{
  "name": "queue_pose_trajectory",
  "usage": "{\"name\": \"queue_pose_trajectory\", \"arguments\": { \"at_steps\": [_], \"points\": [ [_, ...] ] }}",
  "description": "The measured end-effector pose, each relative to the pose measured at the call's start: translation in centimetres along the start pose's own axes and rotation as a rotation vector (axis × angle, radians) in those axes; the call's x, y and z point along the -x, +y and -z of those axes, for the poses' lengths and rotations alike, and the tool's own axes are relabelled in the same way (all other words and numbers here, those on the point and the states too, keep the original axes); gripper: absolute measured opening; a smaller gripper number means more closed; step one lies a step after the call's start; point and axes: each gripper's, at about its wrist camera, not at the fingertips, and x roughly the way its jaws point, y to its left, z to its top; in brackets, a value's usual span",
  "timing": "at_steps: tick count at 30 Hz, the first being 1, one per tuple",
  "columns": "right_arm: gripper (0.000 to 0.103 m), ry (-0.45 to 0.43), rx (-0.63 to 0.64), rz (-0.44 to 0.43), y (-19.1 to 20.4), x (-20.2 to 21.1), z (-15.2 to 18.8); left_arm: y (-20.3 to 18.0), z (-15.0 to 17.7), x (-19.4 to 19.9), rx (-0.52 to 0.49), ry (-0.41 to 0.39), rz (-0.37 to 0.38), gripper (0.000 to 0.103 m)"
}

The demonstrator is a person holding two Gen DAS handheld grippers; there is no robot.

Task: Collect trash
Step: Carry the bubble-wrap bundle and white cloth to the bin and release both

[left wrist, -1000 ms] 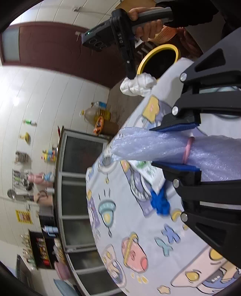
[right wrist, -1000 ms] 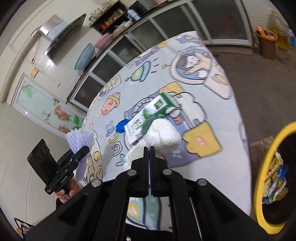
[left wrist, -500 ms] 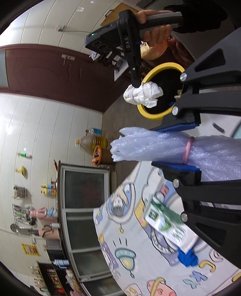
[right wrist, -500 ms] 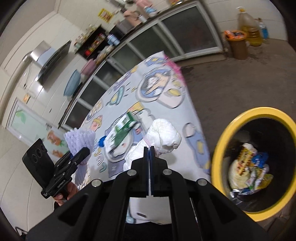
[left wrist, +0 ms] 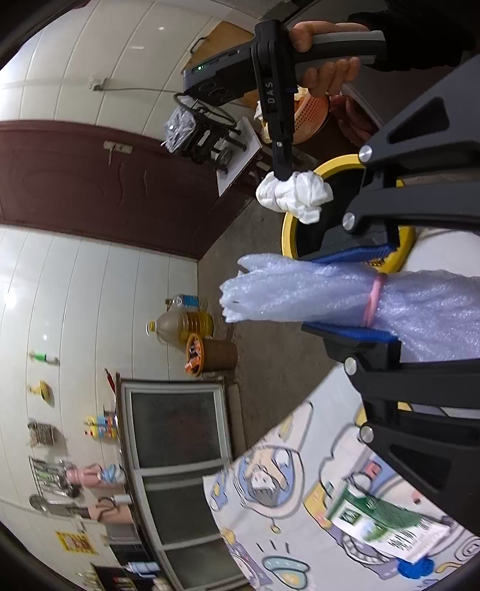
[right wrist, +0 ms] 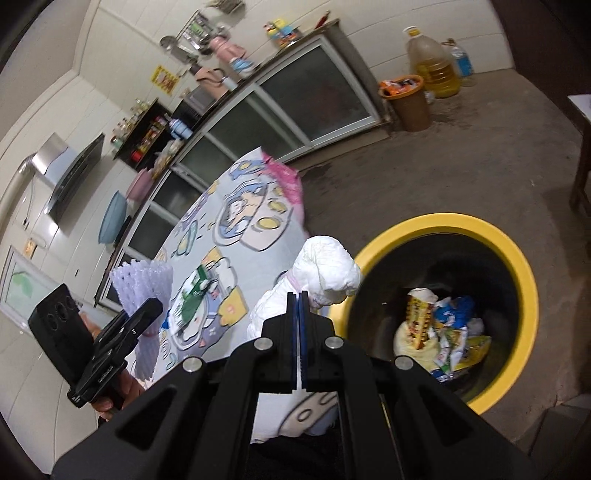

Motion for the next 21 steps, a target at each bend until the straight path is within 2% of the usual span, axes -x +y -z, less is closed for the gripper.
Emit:
{"name": "queue_pose_trajectory", "arguments": {
  "at_steps": [14,21],
  "points": [
    [0.002,-0.011,-0.100,0.071,-6.1,-0.2,0.6,-6.0,-2.0,-6.3,-0.107,0.036,0.043,0.027],
    [0.002,-0.005,-0.132,0.103,-8.1,-0.9,0.8,-7.8,-2.1,-8.4,-0.145,0.042,0.037,0.027]
  ]
}}
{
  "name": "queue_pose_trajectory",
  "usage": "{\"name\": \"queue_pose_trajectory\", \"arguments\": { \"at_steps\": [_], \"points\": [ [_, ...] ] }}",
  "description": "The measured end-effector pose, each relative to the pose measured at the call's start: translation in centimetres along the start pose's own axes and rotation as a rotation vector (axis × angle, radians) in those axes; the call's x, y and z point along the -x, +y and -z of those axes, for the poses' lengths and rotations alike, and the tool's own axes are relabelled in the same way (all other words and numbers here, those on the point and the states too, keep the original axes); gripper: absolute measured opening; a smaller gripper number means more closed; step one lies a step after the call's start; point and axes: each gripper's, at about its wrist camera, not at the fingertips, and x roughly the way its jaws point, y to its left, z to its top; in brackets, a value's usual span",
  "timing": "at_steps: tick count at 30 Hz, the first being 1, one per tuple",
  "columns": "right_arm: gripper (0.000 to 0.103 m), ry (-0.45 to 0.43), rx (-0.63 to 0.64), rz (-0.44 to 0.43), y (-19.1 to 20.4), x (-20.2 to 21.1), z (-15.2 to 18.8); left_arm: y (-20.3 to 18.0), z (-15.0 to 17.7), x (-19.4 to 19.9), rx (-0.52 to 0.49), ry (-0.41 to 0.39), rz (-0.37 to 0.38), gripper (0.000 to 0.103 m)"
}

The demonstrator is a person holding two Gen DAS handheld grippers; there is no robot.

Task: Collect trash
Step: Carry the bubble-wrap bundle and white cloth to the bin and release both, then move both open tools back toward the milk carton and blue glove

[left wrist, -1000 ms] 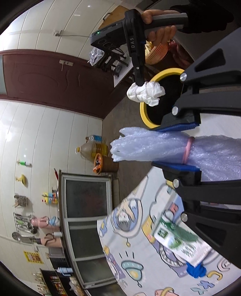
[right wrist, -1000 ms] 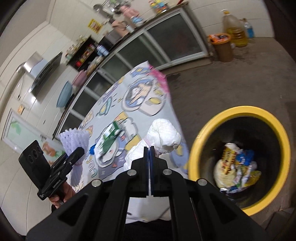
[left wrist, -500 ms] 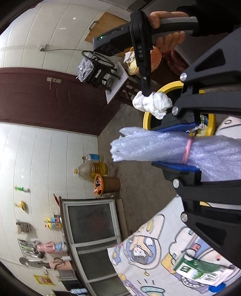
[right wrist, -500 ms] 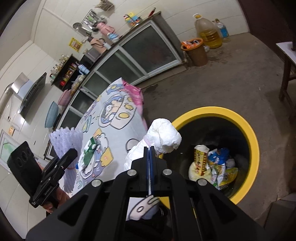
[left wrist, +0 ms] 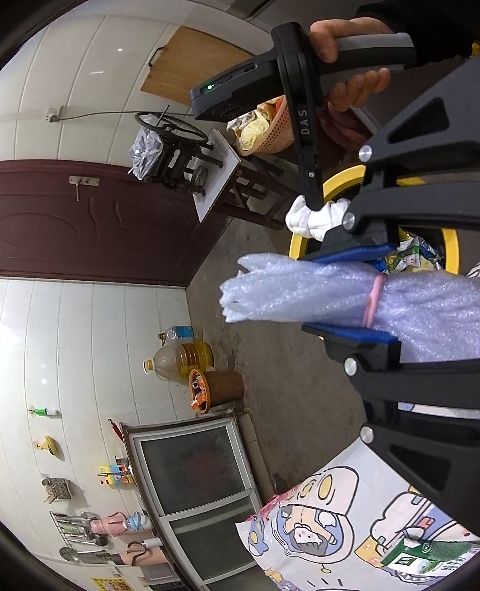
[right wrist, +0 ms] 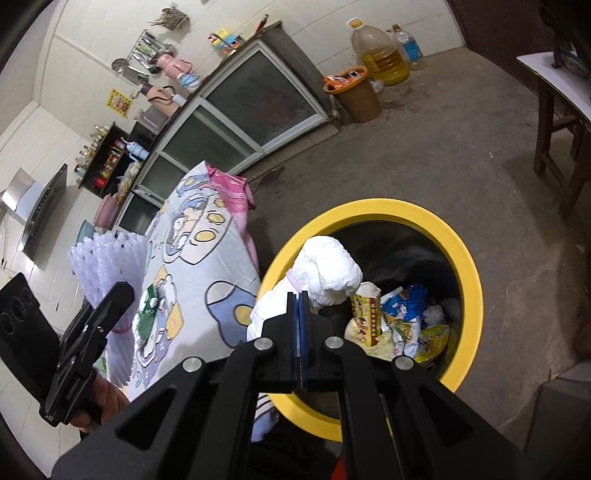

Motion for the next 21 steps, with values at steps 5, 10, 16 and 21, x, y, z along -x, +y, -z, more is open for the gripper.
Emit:
{"name": "queue_pose_trajectory", "arguments": {
  "at_steps": [5,10,16,21],
  "points": [
    [0.002,0.008,-0.016,0.039,-1.0,-1.0,0.2,-0.7,0.1,-1.3,-0.001,0.012,-0.006,0.028],
    [0.002,0.022,-0.025,0.052,-1.7,-1.7,0.2,-1.0,0.0,-2.2,0.013,0.015,-0.002,0.028],
    [0.003,0.038,-0.048,0.059,-2.3,-1.9,0.0,-0.7,0.3,-3.2,0.042,0.033,-0.013,0.033],
    [0.003,0.058,-0.072,0.075,-3.0,-2.3,-0.3,1.0,0.9,-3.1,0.096,0.015,-0.045,0.076]
  ]
}}
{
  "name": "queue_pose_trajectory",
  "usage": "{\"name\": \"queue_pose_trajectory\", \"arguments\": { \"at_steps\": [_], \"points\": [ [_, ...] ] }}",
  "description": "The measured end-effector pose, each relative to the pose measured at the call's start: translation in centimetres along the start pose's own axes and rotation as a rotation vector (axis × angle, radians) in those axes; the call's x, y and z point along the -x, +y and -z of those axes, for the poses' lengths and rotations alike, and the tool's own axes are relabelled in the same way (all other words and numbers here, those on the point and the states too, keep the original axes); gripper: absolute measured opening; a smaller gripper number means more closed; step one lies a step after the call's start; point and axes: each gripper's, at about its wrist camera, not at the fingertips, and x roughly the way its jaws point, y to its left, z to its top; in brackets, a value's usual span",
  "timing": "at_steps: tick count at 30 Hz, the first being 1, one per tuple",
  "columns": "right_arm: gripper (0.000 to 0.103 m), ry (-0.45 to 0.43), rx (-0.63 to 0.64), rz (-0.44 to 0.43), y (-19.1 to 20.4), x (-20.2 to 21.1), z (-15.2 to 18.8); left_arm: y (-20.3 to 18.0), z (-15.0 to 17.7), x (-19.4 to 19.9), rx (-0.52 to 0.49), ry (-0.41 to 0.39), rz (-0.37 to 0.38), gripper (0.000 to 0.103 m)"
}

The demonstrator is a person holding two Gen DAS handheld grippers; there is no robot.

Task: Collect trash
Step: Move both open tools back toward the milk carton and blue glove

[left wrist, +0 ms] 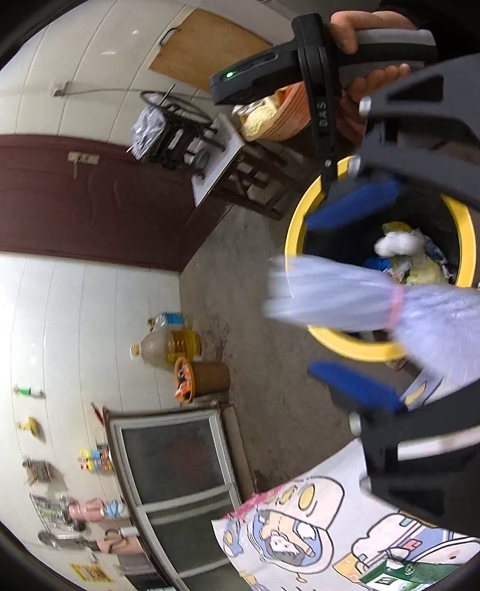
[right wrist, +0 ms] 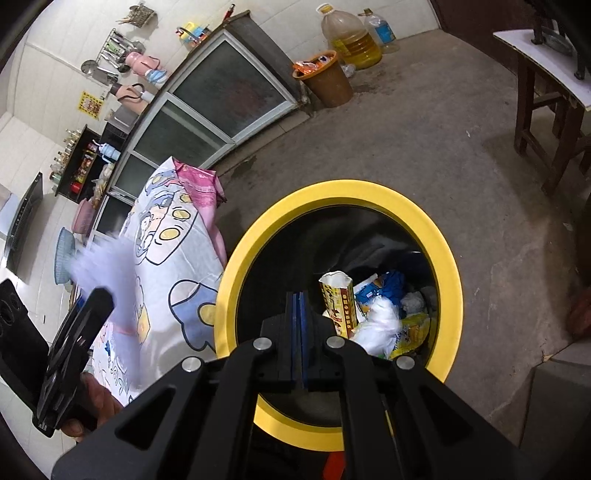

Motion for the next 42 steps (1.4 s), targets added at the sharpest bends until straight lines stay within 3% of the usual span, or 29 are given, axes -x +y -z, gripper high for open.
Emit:
{"name": "queue_pose_trajectory", "arguments": {
  "at_steps": [3,11,17,19,22,24,26,27,28,32,38,42],
  "points": [
    [0.003,0.009,-0.010,0.013,-0.3,-0.2,0.0,1.4,0.4,0.3,0.030,0.007,-0.002,0.085],
    [0.003,0.011,0.070,-0.031,2.8,0.4,0.9,6.9,4.2,6.4,0.031,-0.029,-0.088,0.085],
    [0.003,0.079,0.227,-0.134,10.3,-1.2,2.3,13.5,9.2,14.7,0.107,-0.040,-0.237,0.085],
    [0.003,0.135,0.261,-0.191,13.4,-2.8,3.1,15.7,11.1,17.9,0.115,-0.051,-0.337,0.085],
    [0.004,0.227,0.330,-0.257,18.7,-5.9,4.8,18.8,13.0,21.2,0.135,-0.042,-0.400,0.085],
    [0.012,0.295,0.360,-0.293,22.0,-8.0,5.9,21.1,14.2,23.3,0.140,-0.035,-0.421,0.085],
    [0.062,0.344,0.369,-0.337,25.0,-9.9,7.2,22.9,15.0,24.7,0.137,-0.027,-0.444,0.085],
    [0.060,0.353,0.380,-0.344,26.3,-10.6,7.6,24.2,15.5,25.5,0.134,-0.025,-0.452,0.085],
    [0.051,0.365,0.415,-0.324,28.2,-11.5,8.2,25.1,15.6,25.9,0.135,-0.024,-0.457,0.085],
    [0.051,0.458,0.415,-0.354,32.1,-14.4,9.3,28.4,16.8,27.1,0.113,-0.002,-0.427,0.085],
    [0.056,0.567,0.435,-0.333,37.5,-18.3,10.3,30.8,16.6,25.0,-0.022,0.107,-0.296,0.085],
    [0.058,0.601,0.433,-0.313,39.4,-19.9,10.1,32.8,16.2,22.9,-0.033,0.169,-0.179,0.085]
  ]
}}
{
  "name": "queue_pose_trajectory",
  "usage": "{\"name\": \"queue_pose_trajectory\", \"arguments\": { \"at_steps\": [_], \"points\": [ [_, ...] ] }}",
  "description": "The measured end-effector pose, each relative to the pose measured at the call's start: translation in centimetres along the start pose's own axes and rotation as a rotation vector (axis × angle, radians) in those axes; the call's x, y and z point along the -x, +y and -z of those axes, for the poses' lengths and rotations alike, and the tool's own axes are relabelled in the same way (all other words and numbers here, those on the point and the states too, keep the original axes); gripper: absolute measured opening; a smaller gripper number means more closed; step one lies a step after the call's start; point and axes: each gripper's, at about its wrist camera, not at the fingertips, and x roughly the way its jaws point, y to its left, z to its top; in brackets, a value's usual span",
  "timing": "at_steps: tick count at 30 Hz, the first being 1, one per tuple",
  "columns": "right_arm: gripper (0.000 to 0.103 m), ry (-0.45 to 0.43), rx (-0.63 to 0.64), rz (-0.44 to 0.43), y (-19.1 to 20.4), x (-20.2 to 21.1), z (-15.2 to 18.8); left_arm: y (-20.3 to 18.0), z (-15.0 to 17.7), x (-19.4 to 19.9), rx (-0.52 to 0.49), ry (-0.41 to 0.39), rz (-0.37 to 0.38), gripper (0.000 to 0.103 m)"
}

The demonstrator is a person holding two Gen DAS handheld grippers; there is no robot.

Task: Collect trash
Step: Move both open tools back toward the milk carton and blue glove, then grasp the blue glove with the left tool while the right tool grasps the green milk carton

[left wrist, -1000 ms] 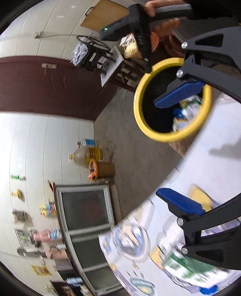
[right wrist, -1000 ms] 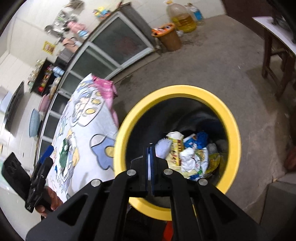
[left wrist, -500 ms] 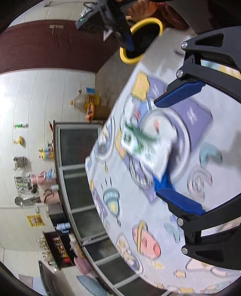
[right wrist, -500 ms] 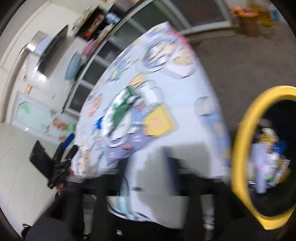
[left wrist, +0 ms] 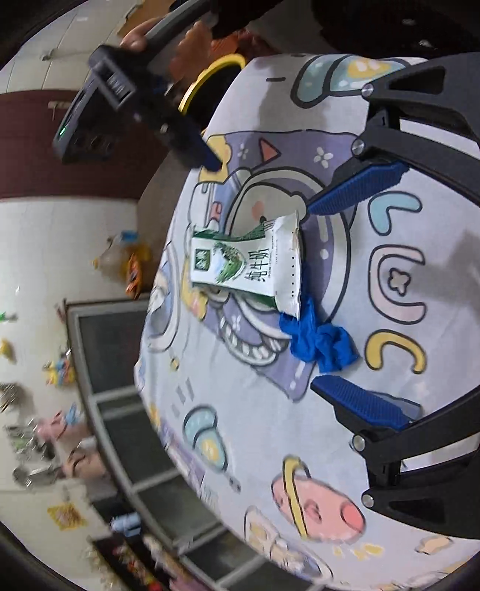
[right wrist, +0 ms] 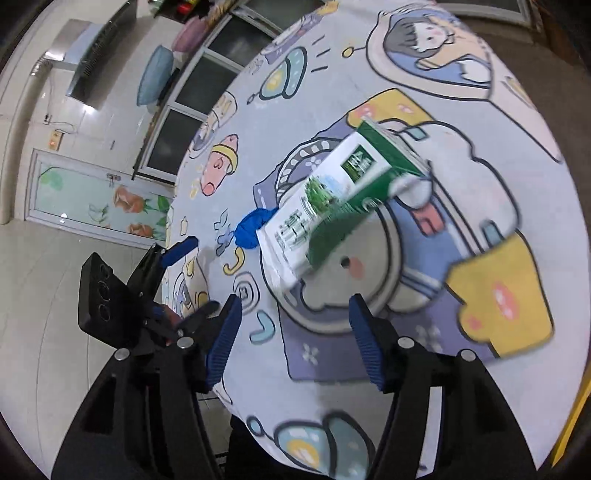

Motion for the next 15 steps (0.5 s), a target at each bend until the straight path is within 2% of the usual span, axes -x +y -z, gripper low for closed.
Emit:
{"name": "queue_pose_trajectory", "arguments": {
  "at_steps": [3,6,11,15],
  "points": [
    [0.058,0.032,-0.029,0.010,0.3,-1.5,-1.7,1.5,-0.2,-1.7,0.004,0.029,0.013,0.085],
    [0.060,0.049,-0.064,0.012,0.1,-2.5,-2.9,2.9,-0.3,-3.0,0.035,0.040,0.065,0.085],
    [0.063,0.060,-0.104,0.016,-0.3,-3.7,-4.6,3.6,0.0,-5.5,0.017,0.085,0.118,0.085],
    [0.064,0.061,-0.136,0.027,-1.0,-4.6,-5.9,4.2,-0.3,-7.5,0.005,0.129,0.133,0.085]
  ]
}}
